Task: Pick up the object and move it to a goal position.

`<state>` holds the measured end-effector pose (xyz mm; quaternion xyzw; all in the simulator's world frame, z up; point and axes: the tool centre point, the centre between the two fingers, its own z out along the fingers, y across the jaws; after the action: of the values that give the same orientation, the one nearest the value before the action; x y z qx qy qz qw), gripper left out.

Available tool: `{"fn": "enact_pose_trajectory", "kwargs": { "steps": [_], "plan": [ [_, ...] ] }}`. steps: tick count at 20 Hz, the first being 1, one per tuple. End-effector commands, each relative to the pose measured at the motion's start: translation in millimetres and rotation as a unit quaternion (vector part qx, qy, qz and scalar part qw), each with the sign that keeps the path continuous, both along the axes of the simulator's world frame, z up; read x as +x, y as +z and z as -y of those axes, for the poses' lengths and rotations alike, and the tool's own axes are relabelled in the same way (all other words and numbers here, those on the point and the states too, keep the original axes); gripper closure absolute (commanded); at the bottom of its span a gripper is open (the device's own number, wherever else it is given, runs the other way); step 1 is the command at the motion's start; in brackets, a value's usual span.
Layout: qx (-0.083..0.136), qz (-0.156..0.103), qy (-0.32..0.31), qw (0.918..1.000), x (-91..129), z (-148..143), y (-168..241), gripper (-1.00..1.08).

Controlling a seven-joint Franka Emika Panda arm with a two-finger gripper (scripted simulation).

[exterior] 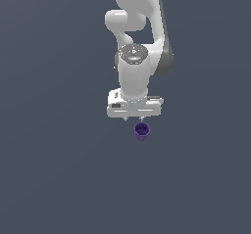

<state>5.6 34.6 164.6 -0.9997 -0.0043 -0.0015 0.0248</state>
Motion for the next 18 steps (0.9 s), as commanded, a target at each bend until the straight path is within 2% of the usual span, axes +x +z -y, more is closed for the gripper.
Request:
{"fn": "enact_pose_trajectory", "kwargs": {
  "steps": [1,10,14,18],
  "plan": [
    [0.0,0.0,0.0,1.0,0,0,0,-0.2],
    [-0.014,-0.023,0.03,0.9992,0,-12,-9,-0.2],
    [-0.029,-0.046,0.059,0.9968,-1,-24,-18,-0.2],
    [-0.052,-0.077,0.098,0.9908,-3,-38,-30,-0.2]
  ]
}}
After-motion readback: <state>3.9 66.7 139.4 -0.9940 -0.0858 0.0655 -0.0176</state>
